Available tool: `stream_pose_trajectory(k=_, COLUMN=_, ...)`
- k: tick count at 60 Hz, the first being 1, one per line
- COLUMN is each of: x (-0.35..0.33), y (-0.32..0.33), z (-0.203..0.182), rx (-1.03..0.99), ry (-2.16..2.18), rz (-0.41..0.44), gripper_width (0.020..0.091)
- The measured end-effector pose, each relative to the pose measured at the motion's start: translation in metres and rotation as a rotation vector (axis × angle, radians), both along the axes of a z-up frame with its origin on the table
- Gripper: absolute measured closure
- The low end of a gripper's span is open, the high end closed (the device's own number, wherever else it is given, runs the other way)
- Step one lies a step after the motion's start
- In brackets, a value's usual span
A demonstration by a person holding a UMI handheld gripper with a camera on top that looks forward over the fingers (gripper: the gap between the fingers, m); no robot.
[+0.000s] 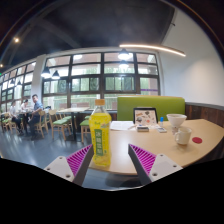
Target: Pour water
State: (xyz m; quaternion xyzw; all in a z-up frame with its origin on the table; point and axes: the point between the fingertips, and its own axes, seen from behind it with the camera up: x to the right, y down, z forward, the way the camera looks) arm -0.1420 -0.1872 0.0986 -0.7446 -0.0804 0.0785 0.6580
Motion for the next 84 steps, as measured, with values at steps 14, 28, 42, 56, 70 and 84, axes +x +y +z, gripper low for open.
stream_pose_trajectory(k=14, x=-0.036, y=0.081, z=0.001, rx=0.068, ry=-0.053, rz=-0.086, gripper_width=0.0300)
stream_pose_trajectory(k=28, x=-0.060, y=0.126, z=-0.004, rx=0.116, ry=-0.076, rz=-0.145, gripper_width=0.0627)
stream_pose_trajectory(k=42, x=-0.063, y=0.132, z=-0.005, rx=0.107, ry=-0.051, rz=-0.111, gripper_width=0.0743)
stream_pose_trajectory(k=56, x=-0.042, y=0.151, z=0.008, rx=0.060, ry=0.065, rz=-0.081, gripper_width=0.0744)
stream_pose_trajectory(k=70, x=0.090, y=0.189, z=0.088, rx=0.115, ry=0.712, rz=-0.126, gripper_width=0.0744)
stream_pose_trajectory(k=84, x=0.214, y=0.217, z=0.084, rx=0.051, ry=1.557, rz=-0.081, gripper_width=0.0747)
